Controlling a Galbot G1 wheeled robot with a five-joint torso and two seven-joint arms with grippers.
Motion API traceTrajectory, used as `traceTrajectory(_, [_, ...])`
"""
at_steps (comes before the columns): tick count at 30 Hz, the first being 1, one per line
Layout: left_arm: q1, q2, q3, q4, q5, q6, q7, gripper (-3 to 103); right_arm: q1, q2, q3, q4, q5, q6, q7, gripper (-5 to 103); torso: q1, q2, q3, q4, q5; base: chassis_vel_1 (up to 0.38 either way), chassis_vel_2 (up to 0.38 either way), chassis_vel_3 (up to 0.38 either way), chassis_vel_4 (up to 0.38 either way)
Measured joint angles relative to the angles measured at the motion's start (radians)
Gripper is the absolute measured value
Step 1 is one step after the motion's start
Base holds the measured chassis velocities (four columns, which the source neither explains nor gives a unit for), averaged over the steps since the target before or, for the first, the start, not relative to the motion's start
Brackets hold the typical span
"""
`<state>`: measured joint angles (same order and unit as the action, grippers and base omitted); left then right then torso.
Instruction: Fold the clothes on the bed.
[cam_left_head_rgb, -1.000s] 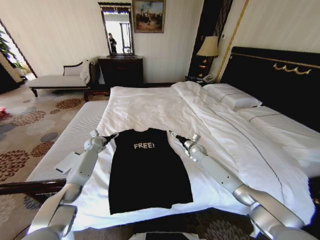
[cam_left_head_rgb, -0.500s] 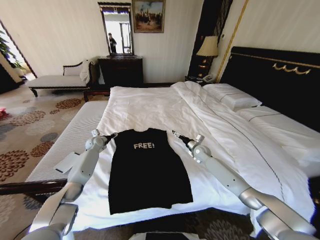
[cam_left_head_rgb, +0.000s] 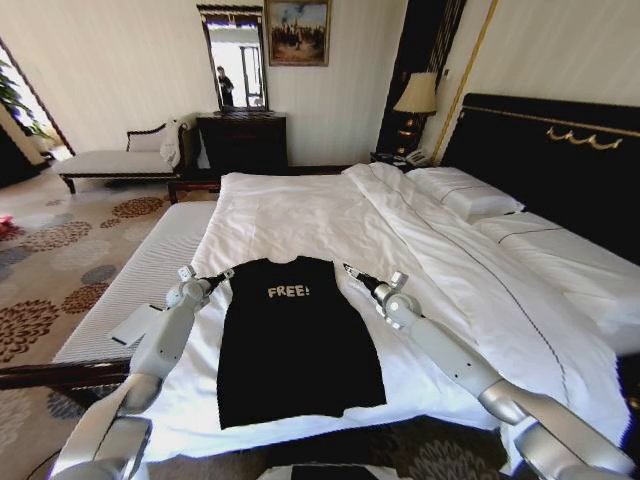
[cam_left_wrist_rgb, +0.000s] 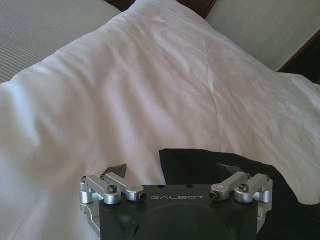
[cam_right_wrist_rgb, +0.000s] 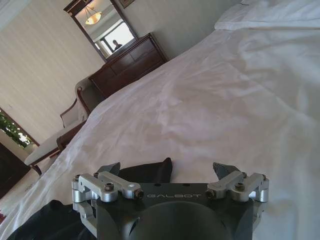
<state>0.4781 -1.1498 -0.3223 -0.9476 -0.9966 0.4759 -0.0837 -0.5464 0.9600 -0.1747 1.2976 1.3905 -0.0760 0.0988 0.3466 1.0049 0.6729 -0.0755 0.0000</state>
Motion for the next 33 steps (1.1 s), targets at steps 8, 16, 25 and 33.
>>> traceTrajectory(8, [-0.044,-0.030,0.009,0.065,0.035,-0.027,0.028,85,0.009,0.000,-0.004,-0.006,0.002,0.000,0.000,100,0.000,0.000,0.000,0.0000,0.0000,0.000,0.000,0.000,0.000])
traceTrajectory(16, [-0.041,-0.032,0.010,0.069,0.026,-0.002,0.024,64,0.012,0.002,-0.006,-0.012,0.001,0.000,-0.002,100,0.000,0.000,0.000,0.0001,0.0000,0.000,0.000,0.000,0.000])
traceTrajectory(25, [-0.029,-0.028,0.010,0.070,0.039,-0.016,0.038,25,0.020,0.013,-0.010,-0.023,-0.009,0.002,-0.002,100,0.000,0.000,0.000,0.0003,-0.0001,0.000,0.000,0.000,0.000])
traceTrajectory(33, [-0.031,-0.030,0.012,0.070,0.047,-0.024,0.042,2,0.023,0.015,-0.011,-0.025,-0.011,0.004,0.002,100,0.000,0.000,0.000,0.0002,0.0000,0.000,0.000,0.000,0.000])
